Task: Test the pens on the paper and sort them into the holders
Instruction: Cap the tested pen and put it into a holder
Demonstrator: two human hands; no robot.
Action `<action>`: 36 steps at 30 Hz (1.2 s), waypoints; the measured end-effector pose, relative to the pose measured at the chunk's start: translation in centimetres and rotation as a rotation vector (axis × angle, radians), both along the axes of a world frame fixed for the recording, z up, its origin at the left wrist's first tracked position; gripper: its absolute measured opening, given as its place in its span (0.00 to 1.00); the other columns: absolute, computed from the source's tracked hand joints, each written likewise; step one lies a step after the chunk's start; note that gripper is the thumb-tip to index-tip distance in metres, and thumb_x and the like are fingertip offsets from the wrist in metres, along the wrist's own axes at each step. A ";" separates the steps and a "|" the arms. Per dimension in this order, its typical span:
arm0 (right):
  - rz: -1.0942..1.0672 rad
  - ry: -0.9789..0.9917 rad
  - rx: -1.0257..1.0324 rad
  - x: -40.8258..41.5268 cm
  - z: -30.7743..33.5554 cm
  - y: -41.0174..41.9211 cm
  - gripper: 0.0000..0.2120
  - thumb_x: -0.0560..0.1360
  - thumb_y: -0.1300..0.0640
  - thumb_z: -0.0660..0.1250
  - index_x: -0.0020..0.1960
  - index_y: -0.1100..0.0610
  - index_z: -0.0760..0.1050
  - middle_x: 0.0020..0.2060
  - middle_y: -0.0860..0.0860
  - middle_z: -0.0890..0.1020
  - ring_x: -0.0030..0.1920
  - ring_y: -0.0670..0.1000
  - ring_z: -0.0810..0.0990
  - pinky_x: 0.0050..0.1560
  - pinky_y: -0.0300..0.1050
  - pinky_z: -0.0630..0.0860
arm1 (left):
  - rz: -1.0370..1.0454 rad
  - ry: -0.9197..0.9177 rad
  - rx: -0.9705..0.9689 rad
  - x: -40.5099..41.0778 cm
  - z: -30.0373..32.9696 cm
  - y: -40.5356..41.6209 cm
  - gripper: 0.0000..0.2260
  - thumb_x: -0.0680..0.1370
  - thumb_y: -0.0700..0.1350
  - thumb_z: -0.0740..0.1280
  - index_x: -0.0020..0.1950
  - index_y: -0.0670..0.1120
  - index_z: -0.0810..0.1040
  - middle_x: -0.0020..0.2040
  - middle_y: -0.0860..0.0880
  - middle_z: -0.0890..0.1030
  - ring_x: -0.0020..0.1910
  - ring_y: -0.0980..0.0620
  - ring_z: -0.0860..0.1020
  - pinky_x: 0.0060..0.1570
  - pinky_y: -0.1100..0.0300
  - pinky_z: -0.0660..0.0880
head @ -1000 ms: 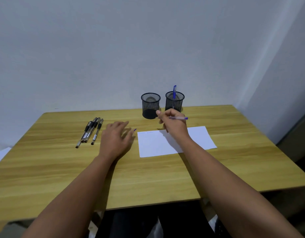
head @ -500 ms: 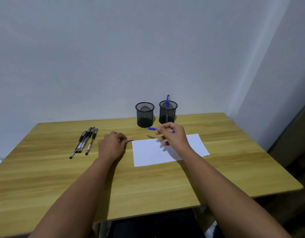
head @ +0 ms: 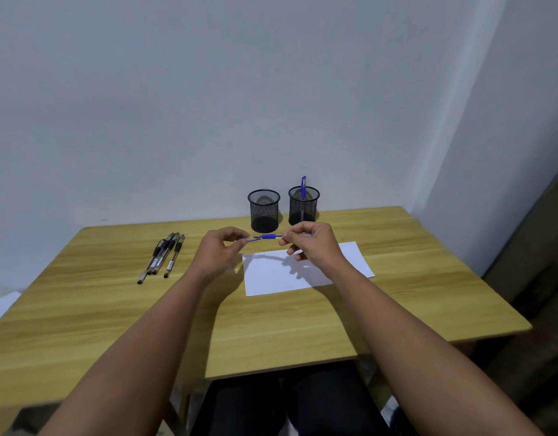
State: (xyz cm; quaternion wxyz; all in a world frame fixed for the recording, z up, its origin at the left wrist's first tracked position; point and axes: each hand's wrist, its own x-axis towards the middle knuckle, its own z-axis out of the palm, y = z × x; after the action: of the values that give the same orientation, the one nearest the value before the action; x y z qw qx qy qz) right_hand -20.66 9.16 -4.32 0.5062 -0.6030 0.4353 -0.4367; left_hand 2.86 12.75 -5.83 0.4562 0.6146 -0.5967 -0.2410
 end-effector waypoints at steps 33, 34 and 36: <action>-0.368 0.216 -0.275 -5.4 5.4 -12.9 0.04 0.78 0.56 0.77 0.47 0.50 0.83 0.34 0.47 0.82 0.38 0.50 0.81 0.51 0.48 0.80 | 0.083 -0.460 -0.079 -9.1 5.6 -11.8 0.29 0.76 0.62 0.68 0.75 0.53 0.71 0.67 0.51 0.79 0.65 0.46 0.75 0.64 0.45 0.72; -0.383 0.219 -0.294 -5.5 5.8 -14.2 0.03 0.78 0.56 0.77 0.48 0.51 0.83 0.35 0.47 0.82 0.38 0.50 0.81 0.50 0.46 0.80 | 0.094 -0.563 -0.067 -9.4 5.3 -13.0 0.31 0.75 0.65 0.67 0.75 0.54 0.71 0.68 0.51 0.78 0.67 0.44 0.73 0.64 0.44 0.70; -0.388 0.233 -0.317 -5.5 6.4 -16.5 0.02 0.79 0.56 0.75 0.50 0.51 0.83 0.35 0.45 0.82 0.37 0.47 0.81 0.48 0.43 0.77 | 0.112 -0.738 -0.030 -10.0 4.9 -15.1 0.35 0.72 0.70 0.66 0.74 0.53 0.71 0.69 0.50 0.77 0.69 0.43 0.70 0.63 0.43 0.66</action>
State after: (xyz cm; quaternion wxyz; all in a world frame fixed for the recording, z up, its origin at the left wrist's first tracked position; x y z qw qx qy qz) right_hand -26.11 -7.33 2.03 0.2589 -0.6263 0.5242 -0.5158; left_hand -7.15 -2.31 -0.94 0.2320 0.6849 -0.6901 0.0306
